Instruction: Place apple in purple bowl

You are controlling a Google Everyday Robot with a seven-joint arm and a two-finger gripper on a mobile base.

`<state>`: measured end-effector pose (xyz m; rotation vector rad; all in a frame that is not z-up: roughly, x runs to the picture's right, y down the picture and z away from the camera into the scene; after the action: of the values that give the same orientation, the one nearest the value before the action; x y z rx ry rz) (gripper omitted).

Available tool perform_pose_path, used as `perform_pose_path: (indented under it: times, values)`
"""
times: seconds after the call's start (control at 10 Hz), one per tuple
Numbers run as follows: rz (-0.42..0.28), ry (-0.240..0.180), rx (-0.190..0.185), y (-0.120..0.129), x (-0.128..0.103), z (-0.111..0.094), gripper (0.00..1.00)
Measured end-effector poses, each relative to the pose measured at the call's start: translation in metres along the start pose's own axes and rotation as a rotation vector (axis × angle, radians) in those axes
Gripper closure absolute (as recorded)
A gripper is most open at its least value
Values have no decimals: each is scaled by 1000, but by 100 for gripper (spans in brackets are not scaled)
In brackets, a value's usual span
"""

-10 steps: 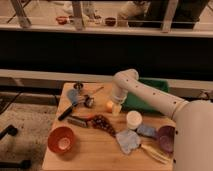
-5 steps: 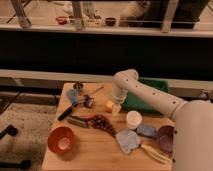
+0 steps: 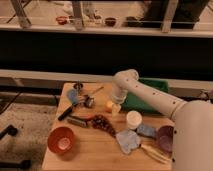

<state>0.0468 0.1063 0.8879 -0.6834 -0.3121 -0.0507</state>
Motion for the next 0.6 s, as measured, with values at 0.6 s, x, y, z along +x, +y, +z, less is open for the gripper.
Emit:
perform_pose_path:
  times: [0.6]
  values:
    - [7,-12,3,-3,1,2,20]
